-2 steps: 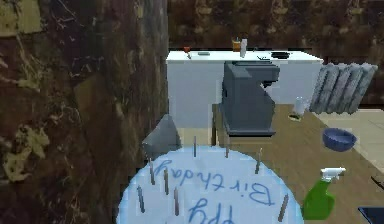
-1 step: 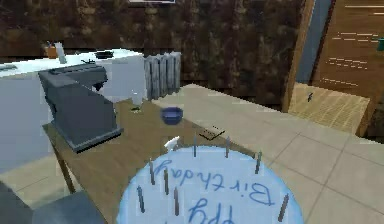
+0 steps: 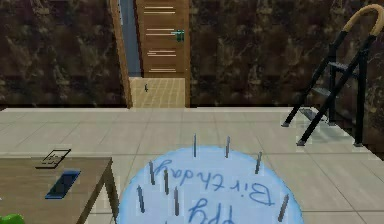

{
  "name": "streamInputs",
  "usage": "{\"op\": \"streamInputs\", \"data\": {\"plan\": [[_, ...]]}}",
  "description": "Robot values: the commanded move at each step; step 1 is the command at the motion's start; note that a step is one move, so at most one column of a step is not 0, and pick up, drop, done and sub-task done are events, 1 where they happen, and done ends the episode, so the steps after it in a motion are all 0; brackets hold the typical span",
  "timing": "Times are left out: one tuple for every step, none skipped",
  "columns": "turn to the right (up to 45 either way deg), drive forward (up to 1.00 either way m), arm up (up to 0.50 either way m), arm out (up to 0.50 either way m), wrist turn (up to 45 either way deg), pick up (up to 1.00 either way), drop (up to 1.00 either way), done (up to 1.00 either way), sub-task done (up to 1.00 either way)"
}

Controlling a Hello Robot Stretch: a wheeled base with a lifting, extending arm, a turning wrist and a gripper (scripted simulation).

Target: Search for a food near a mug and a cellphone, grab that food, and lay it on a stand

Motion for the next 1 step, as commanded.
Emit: {"op": "streamInputs", "data": {"plan": [[15.0, 0.0, 0.0, 0.0, 0.0, 0.0, 0.0, 0.0, 0.0]]}}
